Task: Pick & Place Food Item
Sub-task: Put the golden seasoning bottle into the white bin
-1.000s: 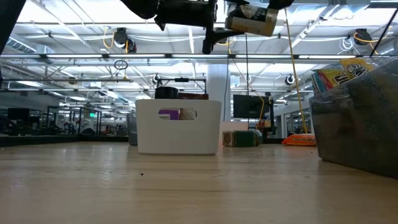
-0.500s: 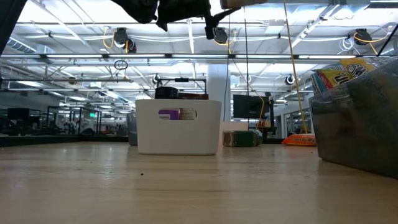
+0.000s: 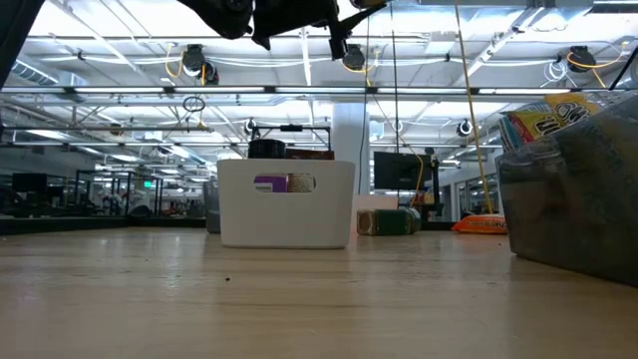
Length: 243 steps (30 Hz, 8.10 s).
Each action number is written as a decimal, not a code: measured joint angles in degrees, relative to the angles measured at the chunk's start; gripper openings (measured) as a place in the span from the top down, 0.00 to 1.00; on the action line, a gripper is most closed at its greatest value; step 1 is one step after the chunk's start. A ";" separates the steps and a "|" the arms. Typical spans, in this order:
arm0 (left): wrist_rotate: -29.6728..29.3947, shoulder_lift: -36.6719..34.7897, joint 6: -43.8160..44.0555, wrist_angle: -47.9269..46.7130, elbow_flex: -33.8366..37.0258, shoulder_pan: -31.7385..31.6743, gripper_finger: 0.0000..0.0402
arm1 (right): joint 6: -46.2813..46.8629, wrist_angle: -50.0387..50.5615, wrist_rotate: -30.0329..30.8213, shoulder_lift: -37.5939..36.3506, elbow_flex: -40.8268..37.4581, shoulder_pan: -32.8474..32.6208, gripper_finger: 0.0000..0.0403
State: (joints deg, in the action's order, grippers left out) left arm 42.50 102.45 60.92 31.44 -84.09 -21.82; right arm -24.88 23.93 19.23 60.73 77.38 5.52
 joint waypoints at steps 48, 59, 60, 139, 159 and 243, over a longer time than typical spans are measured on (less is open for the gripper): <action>25.41 0.00 0.80 -2.95 -0.09 3.04 0.30 | 30.13 0.67 -31.33 -3.82 -1.65 0.88 0.17; 26.00 0.00 4.23 -3.05 -0.07 4.87 0.30 | 25.65 -2.11 -31.73 -3.01 -1.61 0.86 0.09; 26.05 0.00 4.35 -3.19 -0.07 4.98 0.30 | 25.81 -2.33 -32.86 -2.80 -1.61 0.86 0.08; 29.68 -7.69 5.09 -4.30 -0.04 -8.12 0.18 | 23.47 2.27 -35.51 5.86 10.11 0.75 0.33; 34.01 -21.53 -11.53 -15.25 -0.09 -14.68 0.23 | 15.63 33.19 -34.50 34.78 43.27 1.57 0.33; 31.95 -25.29 -45.70 -56.96 -0.04 -24.39 0.23 | 15.03 40.49 -23.52 61.66 35.24 -3.00 0.33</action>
State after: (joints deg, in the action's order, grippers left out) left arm 74.46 77.17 15.22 -25.52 -84.13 -46.22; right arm -9.86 64.42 -4.29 122.39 112.62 2.52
